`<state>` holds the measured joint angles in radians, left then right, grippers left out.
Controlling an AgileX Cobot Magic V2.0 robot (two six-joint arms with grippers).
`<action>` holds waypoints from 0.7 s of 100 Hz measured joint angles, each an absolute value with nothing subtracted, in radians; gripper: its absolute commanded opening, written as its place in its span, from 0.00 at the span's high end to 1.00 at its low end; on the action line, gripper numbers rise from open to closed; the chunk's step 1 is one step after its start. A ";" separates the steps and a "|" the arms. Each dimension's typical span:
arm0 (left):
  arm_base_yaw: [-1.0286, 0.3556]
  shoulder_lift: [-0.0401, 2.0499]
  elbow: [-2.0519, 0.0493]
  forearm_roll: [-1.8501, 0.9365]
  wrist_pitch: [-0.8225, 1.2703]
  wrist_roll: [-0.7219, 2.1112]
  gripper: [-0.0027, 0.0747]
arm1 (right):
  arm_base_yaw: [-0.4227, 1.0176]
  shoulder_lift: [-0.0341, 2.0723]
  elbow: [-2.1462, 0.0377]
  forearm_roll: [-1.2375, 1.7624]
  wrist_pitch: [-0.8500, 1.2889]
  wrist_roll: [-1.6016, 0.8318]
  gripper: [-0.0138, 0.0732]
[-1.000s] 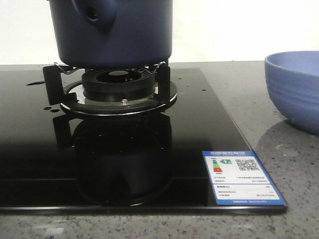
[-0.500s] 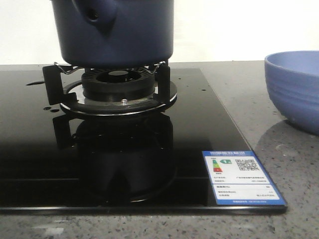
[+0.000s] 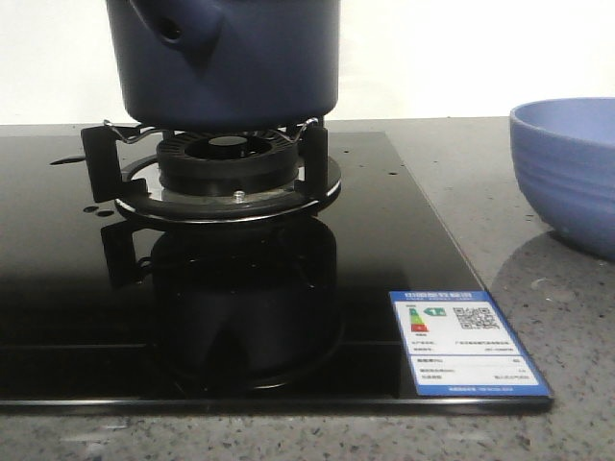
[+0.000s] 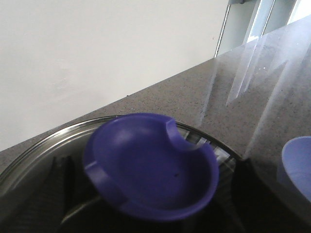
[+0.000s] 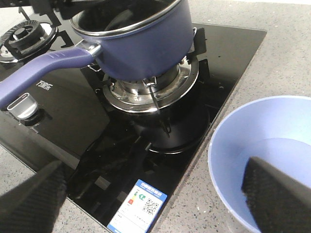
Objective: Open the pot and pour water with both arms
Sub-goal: 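Move the right gripper down to the rim of the light blue bowl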
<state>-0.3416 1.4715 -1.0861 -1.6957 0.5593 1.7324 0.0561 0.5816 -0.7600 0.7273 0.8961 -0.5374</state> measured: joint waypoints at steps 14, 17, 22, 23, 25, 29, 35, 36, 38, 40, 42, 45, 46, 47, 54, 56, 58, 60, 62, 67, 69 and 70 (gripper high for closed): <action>-0.342 1.481 -1.086 -1.744 0.561 1.763 0.28 | 0.056 0.582 -0.760 0.727 0.896 -0.537 0.07; -0.342 1.483 -1.086 -1.749 0.561 1.770 0.31 | 0.056 0.582 -0.760 0.727 0.896 -0.537 0.07; -0.342 1.485 -1.086 -1.758 0.561 1.775 0.36 | 0.056 0.582 -0.760 0.727 0.896 -0.537 0.07; -0.342 1.485 -1.086 -1.758 0.561 1.777 0.38 | 0.056 0.582 -0.760 0.727 0.896 -0.537 0.07; -0.342 1.486 -1.086 -1.762 0.561 1.779 0.41 | 0.056 0.582 -0.760 0.727 0.896 -0.537 0.07; -0.342 1.486 -1.086 -1.765 0.561 1.781 0.45 | 0.056 0.582 -0.760 0.727 0.896 -0.537 0.07; -0.342 1.487 -1.086 -1.767 0.569 1.783 0.52 | 0.056 0.582 -0.760 0.727 0.896 -0.537 0.07; -0.342 1.487 -1.086 -1.767 0.572 1.783 0.53 | 0.056 0.582 -0.760 0.727 0.896 -0.537 0.07; -0.342 1.487 -1.086 -1.767 0.574 1.786 0.55 | 0.056 0.582 -0.760 0.727 0.896 -0.537 0.07; -0.342 1.487 -1.086 -1.767 0.577 1.788 0.57 | 0.056 0.582 -0.760 0.727 0.896 -0.537 0.07; -0.342 1.487 -1.086 -1.767 0.576 1.787 0.58 | 0.056 0.582 -0.760 0.727 0.896 -0.537 0.07; -0.342 1.487 -1.086 -1.767 0.578 1.790 0.60 | 0.056 0.582 -0.760 0.727 0.896 -0.537 0.07; -0.342 1.487 -1.086 -1.767 0.578 1.790 0.60 | 0.056 0.582 -0.760 0.727 0.896 -0.537 0.07; -0.342 1.487 -1.086 -1.767 0.578 1.790 0.60 | 0.056 0.582 -0.760 0.727 0.896 -0.537 0.07; -0.342 1.487 -1.086 -1.769 0.578 1.790 0.61 | 0.056 0.582 -0.760 0.727 0.896 -0.537 0.07; -0.342 1.487 -1.086 -1.769 0.578 1.790 0.61 | 0.056 0.582 -0.760 0.727 0.896 -0.537 0.07; -0.342 1.487 -1.086 -1.769 0.578 1.790 0.61 | 0.056 0.582 -0.760 0.727 0.896 -0.537 0.07; -0.342 1.487 -1.086 -1.769 0.578 1.790 0.61 | 0.056 0.582 -0.760 0.727 0.896 -0.537 0.07; -0.342 1.487 -1.086 -1.769 0.578 1.790 0.61 | 0.056 0.582 -0.760 0.727 0.896 -0.537 0.07; -0.342 1.481 -1.086 -1.771 0.576 1.790 0.61 | 0.056 0.582 -0.760 0.727 0.896 -0.537 0.07; -0.342 1.476 -1.086 -1.771 0.574 1.790 0.61 | 0.056 0.582 -0.760 0.727 0.896 -0.537 0.07; -0.342 1.475 -1.086 -1.771 0.571 1.790 0.61 | 0.056 0.582 -0.760 0.727 0.896 -0.537 0.07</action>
<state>-0.3416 1.4755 -1.0861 -1.7709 0.5712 1.7897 0.0561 0.5816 -0.7600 0.7273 0.8961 -0.5374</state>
